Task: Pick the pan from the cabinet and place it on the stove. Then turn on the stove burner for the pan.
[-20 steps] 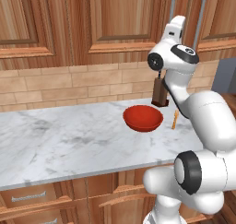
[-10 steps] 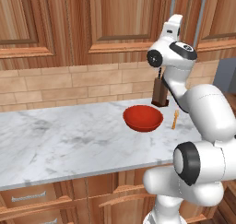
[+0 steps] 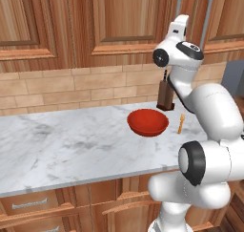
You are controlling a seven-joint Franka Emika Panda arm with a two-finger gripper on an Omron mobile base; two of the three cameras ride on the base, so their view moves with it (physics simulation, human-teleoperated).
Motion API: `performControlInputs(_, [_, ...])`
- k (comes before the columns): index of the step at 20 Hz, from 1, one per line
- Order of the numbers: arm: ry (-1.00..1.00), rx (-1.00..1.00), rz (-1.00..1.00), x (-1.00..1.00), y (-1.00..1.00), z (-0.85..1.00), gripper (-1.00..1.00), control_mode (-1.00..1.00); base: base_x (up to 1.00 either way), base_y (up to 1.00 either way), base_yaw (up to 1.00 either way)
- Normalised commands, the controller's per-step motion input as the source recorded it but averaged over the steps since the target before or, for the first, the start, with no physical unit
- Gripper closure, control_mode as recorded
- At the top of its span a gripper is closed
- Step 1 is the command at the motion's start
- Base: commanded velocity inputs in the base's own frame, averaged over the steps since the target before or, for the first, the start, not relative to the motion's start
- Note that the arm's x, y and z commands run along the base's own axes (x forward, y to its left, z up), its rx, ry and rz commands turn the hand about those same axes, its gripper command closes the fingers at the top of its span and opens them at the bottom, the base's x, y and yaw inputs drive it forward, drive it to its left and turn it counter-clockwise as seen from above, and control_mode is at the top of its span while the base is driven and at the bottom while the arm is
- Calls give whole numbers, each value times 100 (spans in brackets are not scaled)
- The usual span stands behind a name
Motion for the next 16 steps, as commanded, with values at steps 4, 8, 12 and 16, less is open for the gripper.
performControlInputs(4, [4, 0, 0, 5, -20, 0, -100, -100, 0, 0, 0])
performControlInputs(8, [1, 0, 0, -5, -25, 0, -100, -100, 0, 0, 0])
performControlInputs(12, [-2, 0, -5, -49, -26, 0, -100, -100, 0, 0, 0])
performControlInputs(16, [-12, 0, -10, -95, -13, 0, -100, -100, 0, 0, 0])
